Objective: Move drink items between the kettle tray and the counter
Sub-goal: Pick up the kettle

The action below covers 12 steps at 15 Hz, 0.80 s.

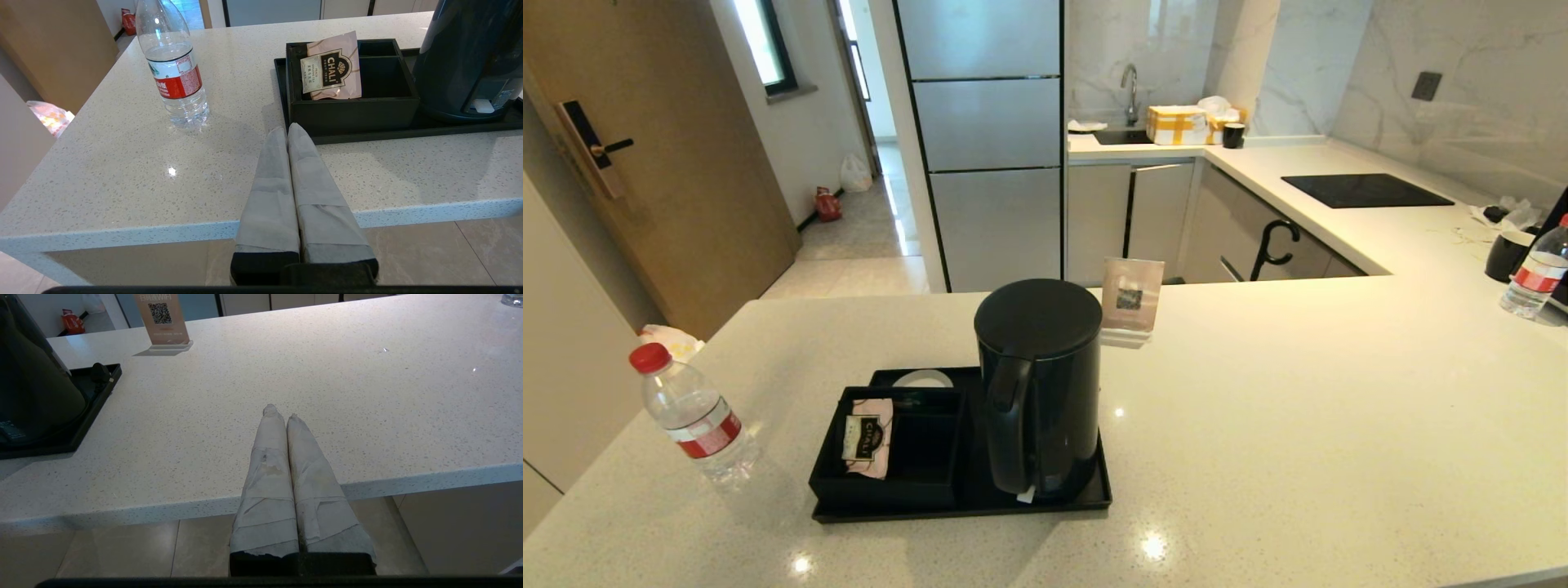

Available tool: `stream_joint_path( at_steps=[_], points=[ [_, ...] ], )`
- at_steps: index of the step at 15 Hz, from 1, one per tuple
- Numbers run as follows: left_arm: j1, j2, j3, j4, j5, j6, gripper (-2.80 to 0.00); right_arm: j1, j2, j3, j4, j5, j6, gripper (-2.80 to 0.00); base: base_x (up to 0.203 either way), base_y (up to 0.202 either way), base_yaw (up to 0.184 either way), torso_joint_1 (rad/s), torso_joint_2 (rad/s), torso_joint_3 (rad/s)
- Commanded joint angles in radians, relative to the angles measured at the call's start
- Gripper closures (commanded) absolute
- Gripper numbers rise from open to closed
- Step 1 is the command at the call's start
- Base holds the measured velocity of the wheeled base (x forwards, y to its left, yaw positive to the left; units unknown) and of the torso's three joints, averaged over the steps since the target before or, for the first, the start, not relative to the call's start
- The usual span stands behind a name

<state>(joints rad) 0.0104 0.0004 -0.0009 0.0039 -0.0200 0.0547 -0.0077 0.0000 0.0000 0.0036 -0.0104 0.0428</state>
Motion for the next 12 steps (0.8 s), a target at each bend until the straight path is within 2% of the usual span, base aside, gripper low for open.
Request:
stream_joint_path(
  at_steps=[1, 3, 5, 8, 10, 12],
  points=[
    [0.0, 0.0, 0.001, 0.001, 0.0, 0.0, 0.0, 0.0, 0.002, 0.0, 0.001, 0.0, 0.0, 0.0, 0.0, 0.0, 0.0, 0.0, 0.0, 0.0],
    [0.0, 0.0, 0.001, 0.001, 0.0, 0.0, 0.0, 0.0, 0.008, -0.036, 0.008, 0.0, 0.002, 0.0, 0.0, 0.0, 0.0, 0.0, 0.0, 0.0],
    [0.0, -0.002, 0.001, 0.001, 0.0, -0.001, 0.0, 0.0, 0.043, -0.173, 0.061, 0.002, 0.008, 0.0, 0.0, 0.0, 0.0, 0.0, 0.0, 0.0],
    [0.0, -0.001, 0.0, 0.001, 0.0, 0.0, 0.0, 0.0, 0.076, -0.246, 0.138, 0.029, 0.014, 0.0, 0.0, 0.0, 0.0, 0.0, 0.0, 0.0],
    [0.0, 0.0, -0.001, 0.001, 0.0, 0.0, 0.0, 0.0, 0.128, -0.409, 0.235, 0.073, 0.043, 0.0, 0.0, 0.0, 0.0, 0.0, 0.0, 0.0],
    [0.0, 0.0, 0.001, 0.001, 0.0, 0.0, 0.0, 0.0, 0.222, -0.588, 0.403, 0.112, 0.123, 0.0, 0.0, 0.0, 0.0, 0.0, 0.0, 0.0]
  ],
)
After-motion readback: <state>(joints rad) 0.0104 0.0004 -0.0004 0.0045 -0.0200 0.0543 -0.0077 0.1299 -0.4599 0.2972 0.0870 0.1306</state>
